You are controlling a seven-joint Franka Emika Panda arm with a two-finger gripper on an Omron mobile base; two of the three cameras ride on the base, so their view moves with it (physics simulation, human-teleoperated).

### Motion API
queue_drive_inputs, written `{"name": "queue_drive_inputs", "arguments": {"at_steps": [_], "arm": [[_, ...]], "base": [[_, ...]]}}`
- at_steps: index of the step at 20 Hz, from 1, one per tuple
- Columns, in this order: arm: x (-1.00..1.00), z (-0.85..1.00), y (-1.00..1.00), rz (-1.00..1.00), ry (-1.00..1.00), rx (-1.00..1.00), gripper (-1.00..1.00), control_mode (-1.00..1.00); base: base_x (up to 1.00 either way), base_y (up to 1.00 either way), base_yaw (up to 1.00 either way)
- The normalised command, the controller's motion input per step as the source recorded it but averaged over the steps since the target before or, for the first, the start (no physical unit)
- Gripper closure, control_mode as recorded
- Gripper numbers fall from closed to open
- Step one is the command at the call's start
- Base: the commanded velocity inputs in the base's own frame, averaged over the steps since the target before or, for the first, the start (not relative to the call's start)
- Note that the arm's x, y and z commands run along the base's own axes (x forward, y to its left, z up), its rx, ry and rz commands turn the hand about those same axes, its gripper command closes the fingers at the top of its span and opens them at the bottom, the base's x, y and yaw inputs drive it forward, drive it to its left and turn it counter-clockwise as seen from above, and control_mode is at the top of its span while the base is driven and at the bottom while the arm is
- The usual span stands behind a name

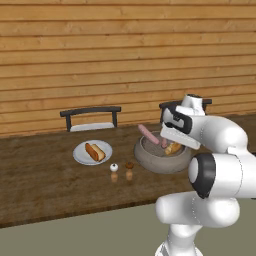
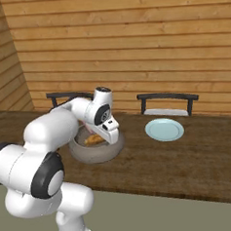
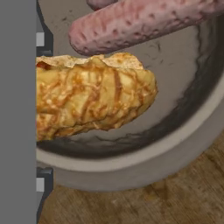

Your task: Place one bun and one sausage from the bowl on each plate.

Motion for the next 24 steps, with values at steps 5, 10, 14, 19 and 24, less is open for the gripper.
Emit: {"name": "queue_drive_inputs", "arguments": {"at_steps": [5,10,14,19,24], "arm": [[0.0,0.0,0.12,0.0,-0.05,0.04,-1.0,-1.0],[0.0,-0.03,0.11,0.0,-0.02,0.0,1.0,-1.0],[-0.13,-0.17,0.13,0.0,-0.03,0.0,1.0,-1.0],[-0.39,0.05,-0.06,0.0,-0.07,0.0,1.0,-1.0],[-0.42,0.83,-0.43,0.0,-0.11,0.0,1.0,-1.0]], "base": [[0.0,0.0,0.0],[0.0,0.0,0.0],[0.0,0.0,0.0],[0.0,0.0,0.0],[0.0,0.0,0.0]]}}
